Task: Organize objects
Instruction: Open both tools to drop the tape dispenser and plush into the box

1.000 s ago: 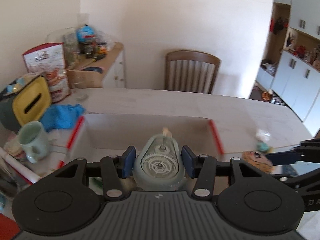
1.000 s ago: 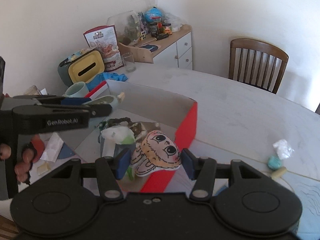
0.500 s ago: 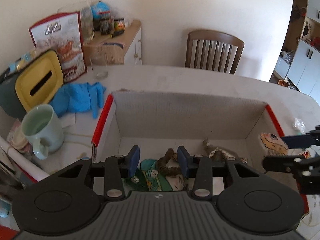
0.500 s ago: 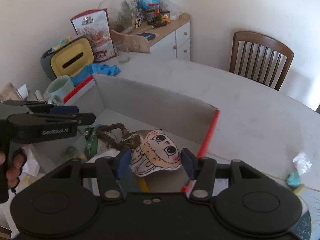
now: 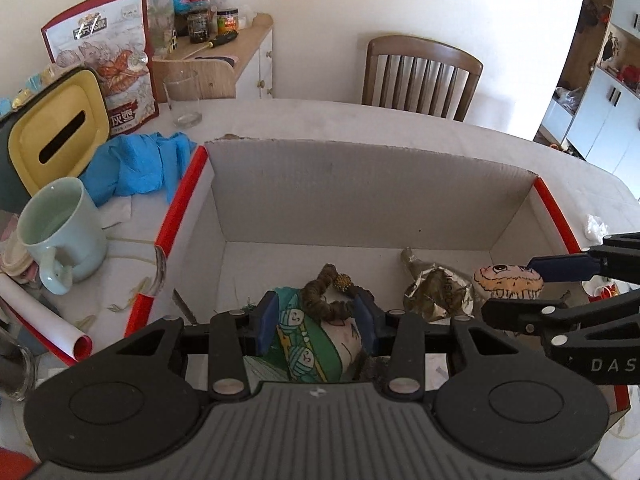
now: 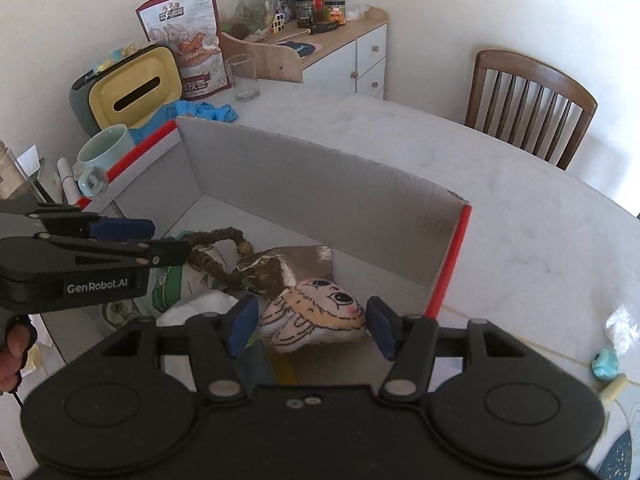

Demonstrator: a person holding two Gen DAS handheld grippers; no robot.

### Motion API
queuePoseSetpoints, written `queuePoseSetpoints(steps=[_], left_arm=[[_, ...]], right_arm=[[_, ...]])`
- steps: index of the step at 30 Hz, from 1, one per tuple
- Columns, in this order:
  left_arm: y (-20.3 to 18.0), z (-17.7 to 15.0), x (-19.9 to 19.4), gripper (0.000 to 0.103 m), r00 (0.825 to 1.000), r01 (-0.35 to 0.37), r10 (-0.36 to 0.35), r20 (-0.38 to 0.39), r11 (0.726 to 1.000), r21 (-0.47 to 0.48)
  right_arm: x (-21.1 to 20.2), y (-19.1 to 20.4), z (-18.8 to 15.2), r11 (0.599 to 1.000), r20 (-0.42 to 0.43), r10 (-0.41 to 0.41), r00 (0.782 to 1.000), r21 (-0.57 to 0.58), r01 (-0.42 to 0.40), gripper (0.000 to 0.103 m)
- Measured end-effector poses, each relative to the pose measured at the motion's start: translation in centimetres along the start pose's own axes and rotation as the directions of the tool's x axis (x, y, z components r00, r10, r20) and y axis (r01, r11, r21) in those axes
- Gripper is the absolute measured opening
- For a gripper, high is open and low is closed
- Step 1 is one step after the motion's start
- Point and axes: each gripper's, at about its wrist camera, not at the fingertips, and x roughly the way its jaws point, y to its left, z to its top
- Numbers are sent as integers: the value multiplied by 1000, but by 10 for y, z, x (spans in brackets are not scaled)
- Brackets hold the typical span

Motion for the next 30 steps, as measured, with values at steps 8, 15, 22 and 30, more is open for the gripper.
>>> queuePoseSetpoints(steps=[8, 15, 22, 30], left_arm=[[-4, -1, -4, 41, 1000, 10, -10, 0, 1000, 17], [-10, -1, -20, 43, 999, 35, -36, 19, 999, 31], [-18, -2, -42, 44, 997, 66, -68, 47, 997, 52], [-35, -6, -69, 55, 991, 108, -116, 71, 989, 105]], right_arm=[[-22, -1, -5, 1000, 40, 11, 999, 9, -12, 68], [-47, -3, -12, 999, 64, 28, 998, 31, -30, 68], [-73, -3, -21, 997, 100, 31, 994, 63, -37, 68], [-104, -4, -37, 992, 147, 30, 989, 120, -48, 71]])
